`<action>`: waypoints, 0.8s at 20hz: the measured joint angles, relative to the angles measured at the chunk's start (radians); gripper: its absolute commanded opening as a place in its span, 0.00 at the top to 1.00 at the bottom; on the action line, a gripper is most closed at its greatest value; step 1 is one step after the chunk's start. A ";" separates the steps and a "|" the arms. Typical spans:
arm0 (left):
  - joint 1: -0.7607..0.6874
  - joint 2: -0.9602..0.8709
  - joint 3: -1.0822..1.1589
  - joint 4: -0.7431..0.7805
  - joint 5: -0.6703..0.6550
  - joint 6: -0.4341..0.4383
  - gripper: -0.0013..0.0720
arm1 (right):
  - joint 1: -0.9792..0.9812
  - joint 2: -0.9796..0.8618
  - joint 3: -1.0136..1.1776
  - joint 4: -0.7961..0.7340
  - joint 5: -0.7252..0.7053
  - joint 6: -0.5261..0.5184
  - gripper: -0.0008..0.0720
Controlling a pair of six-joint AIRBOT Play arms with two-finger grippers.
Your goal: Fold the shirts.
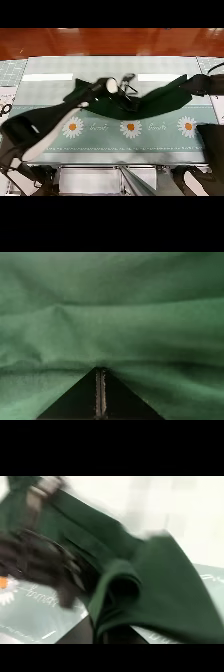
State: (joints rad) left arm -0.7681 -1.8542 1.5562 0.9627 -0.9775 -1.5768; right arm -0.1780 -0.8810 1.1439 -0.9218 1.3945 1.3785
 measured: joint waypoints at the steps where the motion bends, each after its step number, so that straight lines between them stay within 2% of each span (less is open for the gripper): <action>1: -0.020 -0.012 0.013 -0.011 -0.012 -0.001 0.96 | 0.000 0.010 -0.003 0.011 0.003 0.003 0.96; 4: 0.008 0.002 0.034 -0.001 -0.048 -0.003 0.96 | 0.027 0.000 -0.006 0.066 -0.009 0.008 0.96; 8: 0.233 0.172 -0.035 0.081 -0.109 -0.006 0.96 | 0.193 -0.122 0.052 0.141 -0.100 0.020 0.96; 12: 0.559 0.473 -0.248 0.121 -0.123 0.040 0.96 | 0.424 -0.382 0.235 0.194 -0.233 0.037 0.96; 16: 0.817 0.771 -0.485 0.130 -0.131 0.082 0.96 | 0.616 -0.731 0.491 0.273 -0.339 0.052 0.96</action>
State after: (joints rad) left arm 0.0486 -1.0836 1.0710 1.0927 -1.1084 -1.4952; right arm 0.4381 -1.6119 1.6348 -0.6491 1.0554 1.4307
